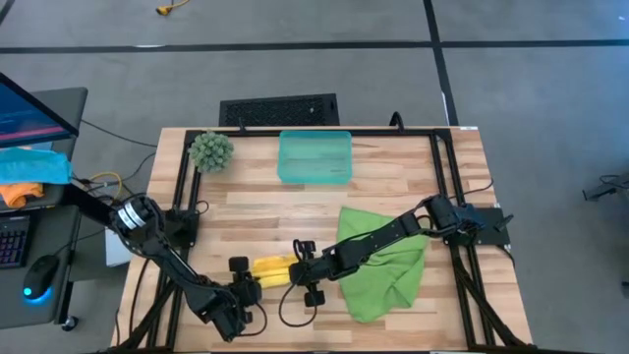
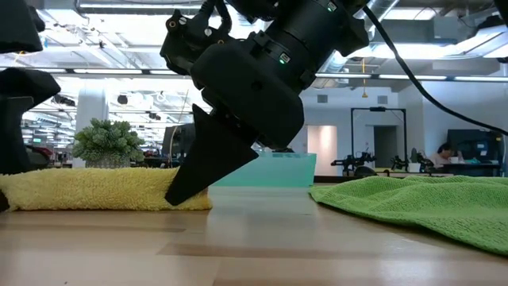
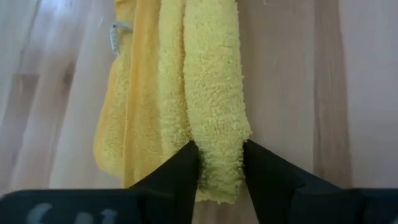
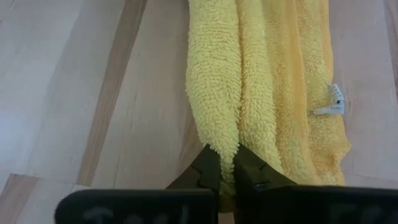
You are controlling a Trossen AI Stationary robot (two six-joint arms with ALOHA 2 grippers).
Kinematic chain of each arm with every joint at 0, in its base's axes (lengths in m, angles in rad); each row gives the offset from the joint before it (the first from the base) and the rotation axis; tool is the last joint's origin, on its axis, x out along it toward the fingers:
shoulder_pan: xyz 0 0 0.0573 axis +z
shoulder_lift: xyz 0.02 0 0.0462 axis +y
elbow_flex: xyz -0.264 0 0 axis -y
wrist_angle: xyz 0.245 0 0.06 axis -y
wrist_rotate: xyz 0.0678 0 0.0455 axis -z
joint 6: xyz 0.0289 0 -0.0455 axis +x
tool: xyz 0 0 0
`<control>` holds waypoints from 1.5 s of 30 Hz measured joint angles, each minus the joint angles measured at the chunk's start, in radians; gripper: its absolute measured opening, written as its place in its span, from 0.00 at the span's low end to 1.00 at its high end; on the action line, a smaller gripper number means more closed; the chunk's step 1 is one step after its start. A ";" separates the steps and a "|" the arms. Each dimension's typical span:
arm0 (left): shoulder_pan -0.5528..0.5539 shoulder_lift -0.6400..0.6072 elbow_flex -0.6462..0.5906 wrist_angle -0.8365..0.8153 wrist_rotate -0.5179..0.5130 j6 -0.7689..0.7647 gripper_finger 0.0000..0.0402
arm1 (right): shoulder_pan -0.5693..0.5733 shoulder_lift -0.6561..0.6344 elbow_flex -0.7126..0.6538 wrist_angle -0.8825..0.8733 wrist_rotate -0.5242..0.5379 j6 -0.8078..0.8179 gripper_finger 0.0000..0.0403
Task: Roll microfiber towels into tight, uniform cylinder then place into a basket
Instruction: Roll the yellow microfiber cloth
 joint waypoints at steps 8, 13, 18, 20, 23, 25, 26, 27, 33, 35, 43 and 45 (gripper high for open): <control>0.011 -0.093 -0.006 -0.056 0.090 -0.111 0.03 | 0.017 0.005 0.042 -0.015 -0.061 0.046 0.05; 0.047 -0.204 -0.005 -0.085 0.158 -0.186 0.05 | 0.025 0.010 0.083 -0.023 -0.156 0.138 0.08; 0.123 -0.264 -0.003 -0.091 0.294 -0.246 0.04 | 0.024 0.010 0.109 -0.023 -0.237 0.276 0.05; 0.159 -0.264 -0.004 -0.092 0.350 -0.252 0.03 | 0.024 0.010 0.109 -0.023 -0.243 0.324 0.05; 0.222 -0.255 -0.010 -0.086 0.435 -0.250 0.03 | 0.023 0.010 0.109 -0.016 -0.261 0.388 0.06; 0.267 -0.256 -0.021 -0.082 0.476 -0.241 0.04 | 0.023 0.009 0.109 -0.014 -0.278 0.401 0.07; 0.289 -0.257 -0.028 -0.081 0.490 -0.240 0.04 | 0.024 0.009 0.109 -0.014 -0.280 0.402 0.07; 0.310 -0.257 -0.034 -0.081 0.509 -0.237 0.04 | 0.024 0.009 0.109 -0.014 -0.279 0.403 0.07; 0.407 -0.257 -0.063 -0.046 0.590 -0.198 0.04 | 0.023 0.009 0.109 -0.019 -0.275 0.419 0.05; 0.431 -0.257 -0.065 -0.046 0.593 -0.198 0.04 | 0.021 0.008 0.109 -0.027 -0.261 0.419 0.06; 0.459 -0.257 -0.066 -0.045 0.553 -0.198 0.04 | 0.014 0.006 0.110 -0.083 -0.210 0.420 0.06; 0.459 -0.257 -0.066 -0.045 0.549 -0.199 0.04 | 0.014 0.006 0.110 -0.083 -0.210 0.420 0.07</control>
